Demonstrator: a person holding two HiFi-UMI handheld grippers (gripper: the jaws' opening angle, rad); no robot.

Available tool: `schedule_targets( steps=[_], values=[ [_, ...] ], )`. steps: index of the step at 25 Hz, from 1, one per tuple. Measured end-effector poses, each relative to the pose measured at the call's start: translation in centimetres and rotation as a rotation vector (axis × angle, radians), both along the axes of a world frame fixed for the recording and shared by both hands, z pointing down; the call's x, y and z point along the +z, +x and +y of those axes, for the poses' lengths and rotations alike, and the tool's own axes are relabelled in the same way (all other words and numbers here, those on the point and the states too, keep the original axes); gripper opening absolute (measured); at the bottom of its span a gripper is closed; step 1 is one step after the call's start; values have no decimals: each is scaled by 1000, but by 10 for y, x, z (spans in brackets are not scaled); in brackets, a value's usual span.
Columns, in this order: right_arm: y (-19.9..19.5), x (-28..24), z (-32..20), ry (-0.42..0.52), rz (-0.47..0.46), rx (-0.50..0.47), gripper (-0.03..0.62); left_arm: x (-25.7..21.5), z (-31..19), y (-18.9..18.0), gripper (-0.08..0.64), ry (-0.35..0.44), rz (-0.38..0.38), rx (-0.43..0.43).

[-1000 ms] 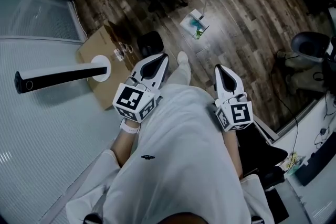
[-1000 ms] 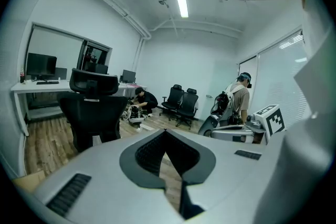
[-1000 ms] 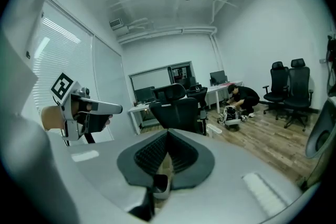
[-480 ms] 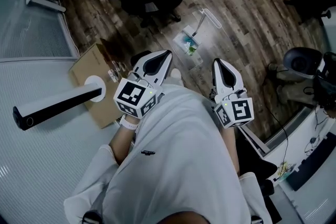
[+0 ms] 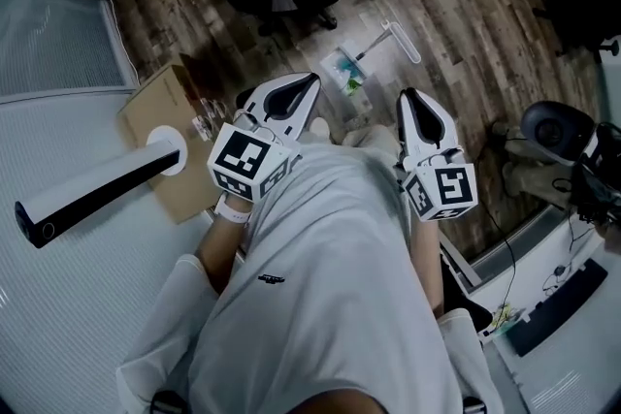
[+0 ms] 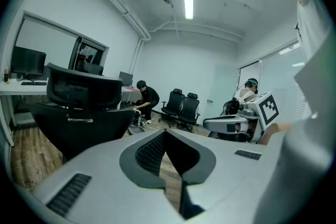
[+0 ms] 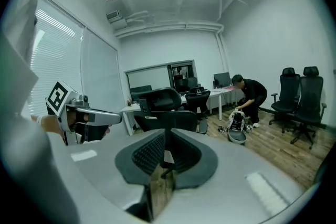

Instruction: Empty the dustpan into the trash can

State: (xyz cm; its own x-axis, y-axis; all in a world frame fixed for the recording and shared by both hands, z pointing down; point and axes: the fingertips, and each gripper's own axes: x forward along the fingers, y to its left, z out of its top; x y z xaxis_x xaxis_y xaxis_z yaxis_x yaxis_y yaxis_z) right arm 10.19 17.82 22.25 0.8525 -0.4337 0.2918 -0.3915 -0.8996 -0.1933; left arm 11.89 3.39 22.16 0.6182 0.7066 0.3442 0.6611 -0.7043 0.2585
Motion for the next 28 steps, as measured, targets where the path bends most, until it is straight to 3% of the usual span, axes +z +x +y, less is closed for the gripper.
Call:
schedule_targets(
  steps=[15, 21, 28],
  values=[
    [72, 75, 29, -151, -163, -113, 129, 50, 28, 44, 6, 11, -128, -43],
    [94, 102, 40, -199, -194, -133, 140, 77, 35, 59, 8, 32, -159, -42],
    [122, 129, 54, -244, -199, -138, 215, 105, 45, 80, 8, 46, -201, -61]
  ],
)
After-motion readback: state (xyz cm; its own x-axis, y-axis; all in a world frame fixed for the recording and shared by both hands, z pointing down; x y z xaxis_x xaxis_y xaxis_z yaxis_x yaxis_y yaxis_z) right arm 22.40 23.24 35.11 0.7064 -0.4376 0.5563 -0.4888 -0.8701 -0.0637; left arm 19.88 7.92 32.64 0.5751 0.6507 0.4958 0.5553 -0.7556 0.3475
